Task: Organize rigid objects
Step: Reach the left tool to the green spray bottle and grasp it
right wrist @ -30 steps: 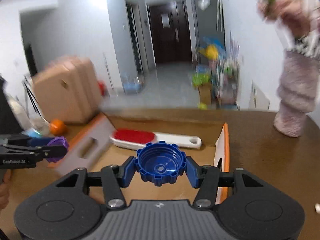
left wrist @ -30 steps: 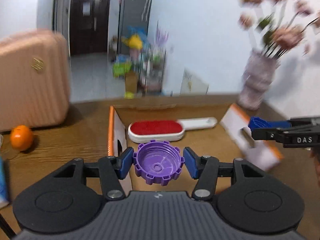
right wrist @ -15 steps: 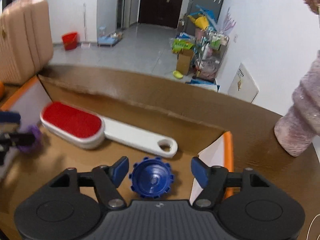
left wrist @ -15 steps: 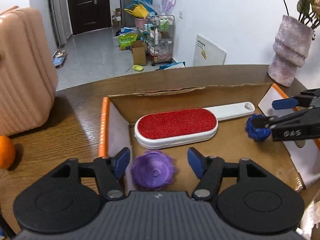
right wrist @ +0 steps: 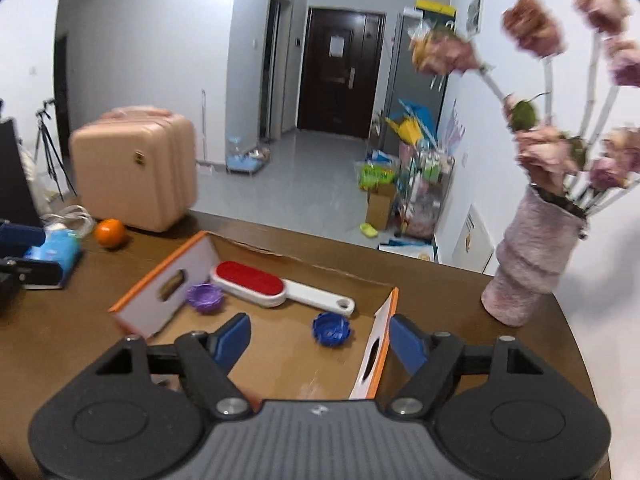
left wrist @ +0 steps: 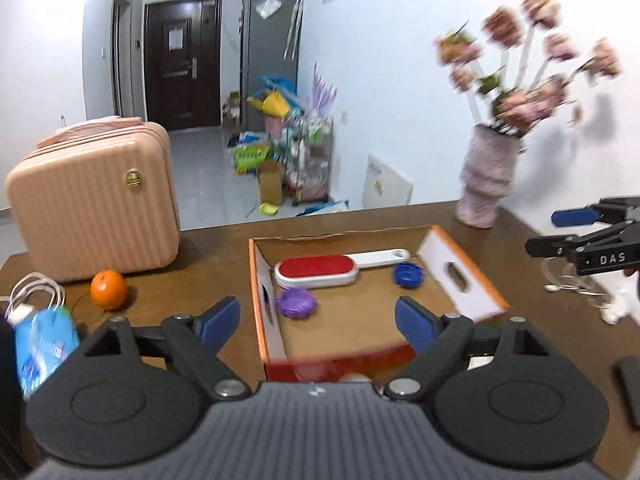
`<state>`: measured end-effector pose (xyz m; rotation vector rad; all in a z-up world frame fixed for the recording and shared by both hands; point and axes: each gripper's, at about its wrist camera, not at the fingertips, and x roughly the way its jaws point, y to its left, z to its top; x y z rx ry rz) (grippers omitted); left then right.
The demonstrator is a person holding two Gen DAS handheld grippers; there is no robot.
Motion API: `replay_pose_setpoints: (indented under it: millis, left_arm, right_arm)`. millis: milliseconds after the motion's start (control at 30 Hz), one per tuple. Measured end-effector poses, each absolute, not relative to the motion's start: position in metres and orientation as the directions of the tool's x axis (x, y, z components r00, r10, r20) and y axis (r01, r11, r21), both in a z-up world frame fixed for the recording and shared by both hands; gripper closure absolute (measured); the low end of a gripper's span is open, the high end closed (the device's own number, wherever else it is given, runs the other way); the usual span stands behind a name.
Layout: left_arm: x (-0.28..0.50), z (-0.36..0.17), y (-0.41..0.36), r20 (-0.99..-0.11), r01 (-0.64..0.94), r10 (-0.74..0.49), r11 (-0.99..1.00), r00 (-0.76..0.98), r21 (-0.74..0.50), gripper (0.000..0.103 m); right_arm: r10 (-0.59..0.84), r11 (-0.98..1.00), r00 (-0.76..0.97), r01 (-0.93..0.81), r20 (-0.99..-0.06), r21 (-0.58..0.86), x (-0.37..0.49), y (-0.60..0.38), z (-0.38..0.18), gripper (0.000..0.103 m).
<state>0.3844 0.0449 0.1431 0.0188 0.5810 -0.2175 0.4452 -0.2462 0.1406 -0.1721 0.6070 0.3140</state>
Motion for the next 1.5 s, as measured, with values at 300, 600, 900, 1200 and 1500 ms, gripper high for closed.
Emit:
replay_pose_setpoints:
  millis: [300, 600, 900, 1200, 1500]
  left_arm:
    - [0.2, 0.119, 0.049, -0.331, 0.133, -0.135, 0.991, 0.934, -0.027, 0.004]
    - [0.093, 0.062, 0.025, -0.27, 0.101, -0.1, 0.995, 0.958, -0.011, 0.0]
    - [0.125, 0.041, 0.005, -0.335, 0.162, -0.148, 0.987, 0.931, 0.014, 0.0]
    - [0.258, 0.019, -0.044, -0.389, 0.234, -0.2, 0.971, 0.899, 0.041, 0.023]
    - [0.344, -0.008, -0.055, -0.413, 0.256, -0.222, 0.966, 0.883, 0.026, 0.073]
  right_arm:
    - [0.304, 0.948, 0.861, -0.318, -0.408, 0.036, 0.257, -0.27, 0.117, 0.024]
    - [0.271, 0.962, 0.899, -0.249, -0.344, 0.107, 0.13, -0.262, 0.038, 0.018]
    - [0.295, 0.955, 0.87, -0.26, -0.394, 0.141, 0.149, -0.261, 0.013, 0.027]
    - [0.299, 0.95, 0.823, -0.211, -0.482, 0.229, 0.244, -0.274, -0.012, 0.061]
    - [0.332, 0.942, 0.789, -0.254, -0.516, 0.217, 0.336, -0.245, -0.027, 0.06]
